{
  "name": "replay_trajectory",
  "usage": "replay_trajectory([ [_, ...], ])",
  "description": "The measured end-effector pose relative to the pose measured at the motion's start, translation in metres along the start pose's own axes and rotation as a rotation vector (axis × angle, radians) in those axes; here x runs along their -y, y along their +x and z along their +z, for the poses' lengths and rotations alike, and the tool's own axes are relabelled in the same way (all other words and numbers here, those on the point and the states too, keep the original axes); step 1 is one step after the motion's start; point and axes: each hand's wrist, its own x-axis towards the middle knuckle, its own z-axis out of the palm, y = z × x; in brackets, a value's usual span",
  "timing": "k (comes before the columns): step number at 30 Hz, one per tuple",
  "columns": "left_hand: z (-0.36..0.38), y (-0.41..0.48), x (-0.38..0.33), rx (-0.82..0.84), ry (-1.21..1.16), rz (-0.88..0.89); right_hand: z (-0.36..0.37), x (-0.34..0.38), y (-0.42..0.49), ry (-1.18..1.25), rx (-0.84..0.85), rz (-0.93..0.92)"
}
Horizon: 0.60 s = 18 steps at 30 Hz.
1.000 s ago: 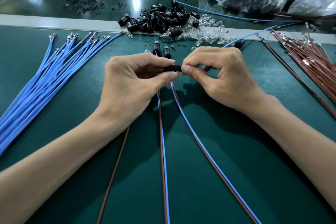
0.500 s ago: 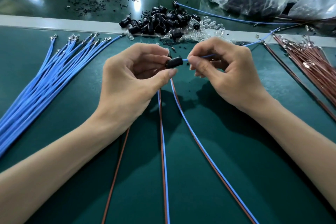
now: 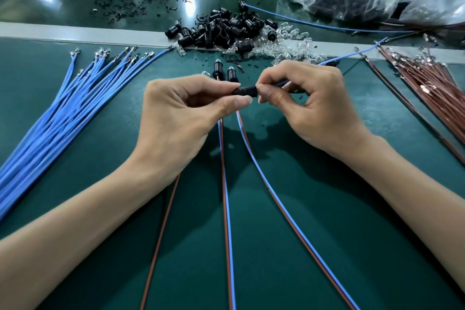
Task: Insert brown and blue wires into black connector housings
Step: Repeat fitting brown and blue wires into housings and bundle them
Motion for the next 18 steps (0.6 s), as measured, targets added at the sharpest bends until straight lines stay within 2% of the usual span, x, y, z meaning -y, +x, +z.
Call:
replay_trajectory([
  [5,-0.0002,-0.0001,-0.0012,-0.008,0.015,-0.004,-0.0017,0.0012,0.0004,0.148,0.04,0.101],
  [10,0.0003,0.0,-0.0006,-0.028,0.025,-0.017,-0.0049,-0.0001,0.0005,0.189,0.037,0.19],
  [18,-0.0016,-0.0004,0.0025,-0.02,0.179,-0.011,0.0001,-0.0025,0.0016,-0.067,0.002,0.022],
])
